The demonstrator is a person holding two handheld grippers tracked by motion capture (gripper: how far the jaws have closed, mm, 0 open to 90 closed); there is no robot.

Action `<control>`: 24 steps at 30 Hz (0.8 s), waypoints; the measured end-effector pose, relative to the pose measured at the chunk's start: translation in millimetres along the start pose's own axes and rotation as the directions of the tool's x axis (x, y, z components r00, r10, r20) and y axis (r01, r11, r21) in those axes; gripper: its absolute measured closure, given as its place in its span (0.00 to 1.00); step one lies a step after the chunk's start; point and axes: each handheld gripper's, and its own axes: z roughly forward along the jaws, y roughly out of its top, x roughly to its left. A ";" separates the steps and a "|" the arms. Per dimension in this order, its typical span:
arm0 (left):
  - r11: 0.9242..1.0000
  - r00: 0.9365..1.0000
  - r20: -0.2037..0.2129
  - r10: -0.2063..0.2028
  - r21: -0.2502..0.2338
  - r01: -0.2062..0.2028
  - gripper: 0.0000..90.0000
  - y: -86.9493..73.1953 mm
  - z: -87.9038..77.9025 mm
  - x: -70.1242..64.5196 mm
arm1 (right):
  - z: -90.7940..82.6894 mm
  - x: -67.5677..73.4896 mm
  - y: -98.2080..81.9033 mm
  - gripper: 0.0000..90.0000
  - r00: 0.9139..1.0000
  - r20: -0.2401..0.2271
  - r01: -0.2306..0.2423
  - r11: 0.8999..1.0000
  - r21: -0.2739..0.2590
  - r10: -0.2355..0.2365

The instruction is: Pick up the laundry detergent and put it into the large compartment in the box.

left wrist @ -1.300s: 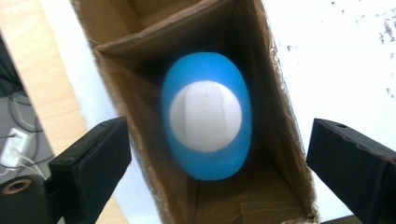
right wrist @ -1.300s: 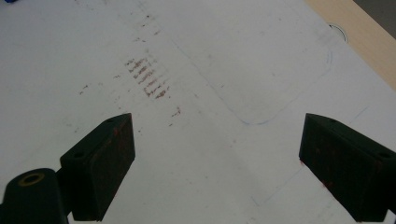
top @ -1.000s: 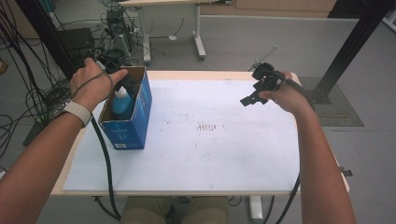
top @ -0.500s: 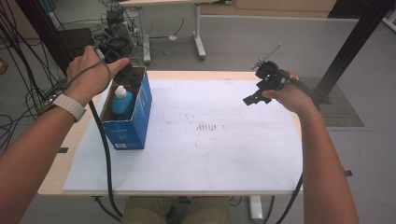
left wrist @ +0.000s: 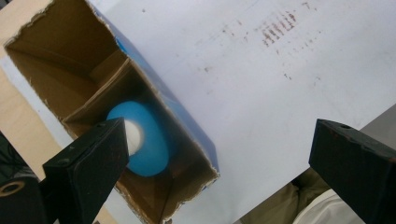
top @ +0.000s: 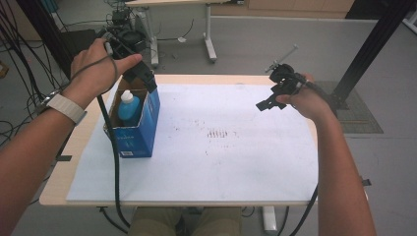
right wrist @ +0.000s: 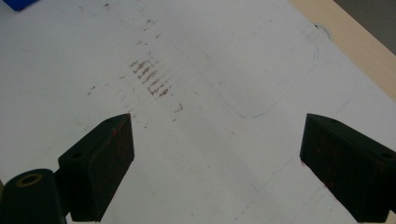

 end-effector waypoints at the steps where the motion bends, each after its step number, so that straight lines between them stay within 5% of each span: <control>1: 1.000 1.000 0.003 0.010 -0.002 -0.010 0.06 0.2 -0.6 -0.6 | -0.5 1.1 1.2 0.11 1.000 0.001 0.002 1.000 0.003 -0.002; 7: 0.995 0.995 0.025 0.095 -0.004 -0.095 0.06 3.6 -3.5 -3.7 | -1.3 2.1 0.4 0.11 1.000 0.003 -0.007 1.000 0.000 0.007; 13: 0.983 0.983 0.038 0.181 0.010 -0.182 0.06 11.2 -4.2 -13.0 | -1.3 2.3 -4.3 0.11 1.000 0.008 -0.023 1.000 0.006 0.023; 24: 0.943 0.943 0.049 0.330 0.027 -0.332 0.06 25.2 1.5 -34.3 | -4.8 2.1 -14.9 0.10 0.998 0.019 -0.051 0.999 0.008 0.051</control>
